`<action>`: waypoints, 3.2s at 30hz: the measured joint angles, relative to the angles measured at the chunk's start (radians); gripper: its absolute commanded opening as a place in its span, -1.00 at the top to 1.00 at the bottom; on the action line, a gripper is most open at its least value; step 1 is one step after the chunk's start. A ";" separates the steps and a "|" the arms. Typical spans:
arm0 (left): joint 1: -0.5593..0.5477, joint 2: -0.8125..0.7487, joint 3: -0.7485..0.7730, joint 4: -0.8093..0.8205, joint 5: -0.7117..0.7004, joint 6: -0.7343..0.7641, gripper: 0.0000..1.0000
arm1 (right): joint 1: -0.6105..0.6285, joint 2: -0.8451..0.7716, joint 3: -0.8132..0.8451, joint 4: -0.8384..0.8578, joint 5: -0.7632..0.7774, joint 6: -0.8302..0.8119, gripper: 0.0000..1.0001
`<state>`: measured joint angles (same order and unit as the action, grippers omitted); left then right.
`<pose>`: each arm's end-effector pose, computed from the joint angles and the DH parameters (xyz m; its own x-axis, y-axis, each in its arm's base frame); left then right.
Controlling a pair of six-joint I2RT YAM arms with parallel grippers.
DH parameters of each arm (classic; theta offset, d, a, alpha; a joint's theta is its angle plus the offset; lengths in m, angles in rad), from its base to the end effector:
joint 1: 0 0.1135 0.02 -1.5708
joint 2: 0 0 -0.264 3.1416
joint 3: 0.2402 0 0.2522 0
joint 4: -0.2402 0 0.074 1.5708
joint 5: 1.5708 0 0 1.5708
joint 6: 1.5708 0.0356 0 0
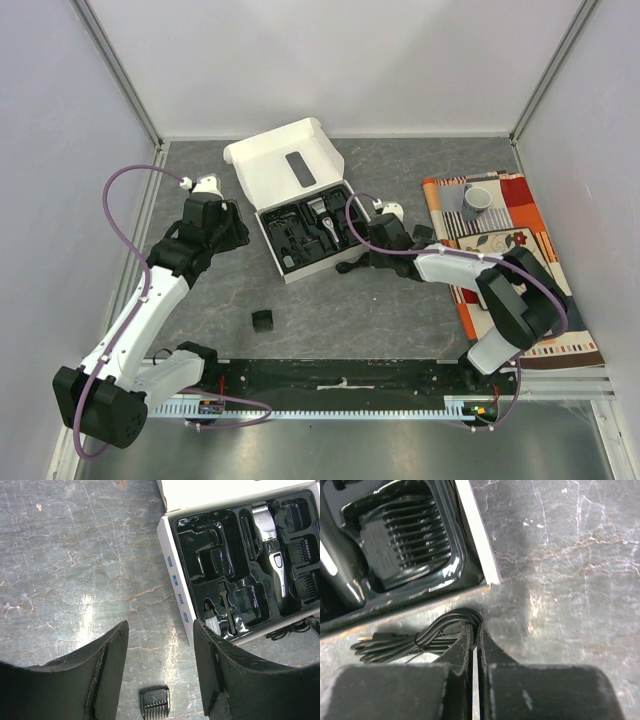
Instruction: Sort the hair-cutting tools
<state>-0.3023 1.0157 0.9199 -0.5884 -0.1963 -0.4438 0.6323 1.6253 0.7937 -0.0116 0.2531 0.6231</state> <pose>0.2072 -0.0573 0.3053 -0.6084 -0.2514 -0.7528 -0.1257 0.9671 -0.2214 0.2601 0.1795 0.1555 -0.7447 0.1548 -0.6492 -0.0040 0.9717 0.2363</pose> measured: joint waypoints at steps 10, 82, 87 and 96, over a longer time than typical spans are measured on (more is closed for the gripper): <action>0.000 -0.003 0.000 0.000 0.012 0.000 -0.21 | 0.094 -0.291 -0.005 -0.165 -0.018 -0.012 1.00; 0.000 -0.012 0.000 0.014 0.043 0.000 -0.19 | 0.123 0.513 0.883 -0.089 -0.179 -0.459 -0.15; 0.000 -0.015 0.000 0.014 0.047 0.000 -0.19 | 0.120 0.332 0.839 -0.134 -0.080 -0.454 -0.28; 0.000 -0.034 0.000 0.015 0.072 0.000 -0.19 | -0.008 0.037 0.662 -0.253 0.134 -0.364 -0.43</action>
<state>-0.3023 0.9813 0.9199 -0.5735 -0.1238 -0.4438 0.6239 1.6627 1.4559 -0.2646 0.3874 0.2592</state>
